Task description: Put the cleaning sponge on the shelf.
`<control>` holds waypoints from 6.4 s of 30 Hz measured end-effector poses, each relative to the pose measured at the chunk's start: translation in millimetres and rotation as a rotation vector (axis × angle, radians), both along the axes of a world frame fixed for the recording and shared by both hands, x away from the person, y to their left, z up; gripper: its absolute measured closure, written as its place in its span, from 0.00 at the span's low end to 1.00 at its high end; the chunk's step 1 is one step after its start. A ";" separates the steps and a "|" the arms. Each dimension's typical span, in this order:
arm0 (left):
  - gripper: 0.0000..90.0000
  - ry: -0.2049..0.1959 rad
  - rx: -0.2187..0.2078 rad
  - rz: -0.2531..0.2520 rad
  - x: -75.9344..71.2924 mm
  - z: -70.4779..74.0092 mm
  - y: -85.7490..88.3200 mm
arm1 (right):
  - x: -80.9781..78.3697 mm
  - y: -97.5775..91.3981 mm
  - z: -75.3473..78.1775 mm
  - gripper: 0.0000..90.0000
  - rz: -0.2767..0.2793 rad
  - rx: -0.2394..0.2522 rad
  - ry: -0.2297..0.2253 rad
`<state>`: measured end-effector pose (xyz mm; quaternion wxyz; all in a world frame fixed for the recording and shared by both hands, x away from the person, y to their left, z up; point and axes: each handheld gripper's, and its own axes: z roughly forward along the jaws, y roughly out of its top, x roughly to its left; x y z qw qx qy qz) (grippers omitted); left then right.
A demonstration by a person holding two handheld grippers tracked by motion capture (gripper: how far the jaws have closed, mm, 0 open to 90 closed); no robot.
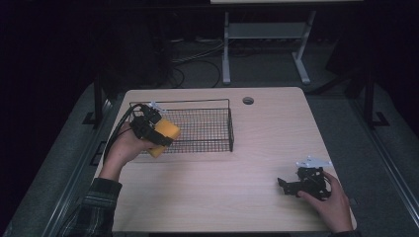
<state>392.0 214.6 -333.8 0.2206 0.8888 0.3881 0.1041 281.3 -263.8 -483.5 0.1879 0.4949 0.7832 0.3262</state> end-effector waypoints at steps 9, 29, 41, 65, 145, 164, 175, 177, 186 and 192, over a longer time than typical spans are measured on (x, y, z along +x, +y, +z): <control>0.25 -0.008 0.004 0.032 11.1 2.7 8.7 | 0.1 0.0 0.0 0.00 0.000 0.000 0.000; 0.25 -0.031 0.007 0.109 36.1 1.6 31.1 | 0.2 0.1 0.0 0.00 0.000 -0.001 0.000; 0.25 -0.054 -0.004 0.178 50.1 -5.2 51.1 | 0.2 0.1 0.0 0.00 0.000 -0.001 0.000; 0.25 -0.054 -0.004 0.232 72.4 -28.5 60.2 | 0.4 0.1 -0.1 0.00 0.001 -0.001 -0.001; 0.17 -0.060 -0.060 0.209 37.9 -33.9 62.4 | 3.2 1.3 -0.1 0.00 0.008 -0.001 -0.001; 0.17 -0.124 -0.098 0.155 -26.4 -23.7 54.9 | 3.4 1.4 -0.1 0.00 0.009 -0.001 -0.001; 0.18 -0.113 -0.070 0.141 -55.1 -42.1 52.6 | 3.4 1.4 -0.1 0.00 0.009 -0.001 -0.001; 0.18 -0.116 -0.071 0.142 -59.8 -46.3 52.5 | 3.4 1.4 -0.1 0.00 0.008 -0.001 -0.001; 0.18 -0.127 -0.071 0.132 -76.0 -64.9 51.9 | 3.4 1.4 -0.1 0.00 0.008 -0.001 -0.001; 0.18 -0.130 -0.081 0.134 -85.8 -82.5 52.5 | 3.4 1.4 -0.1 0.00 0.008 -0.001 -0.001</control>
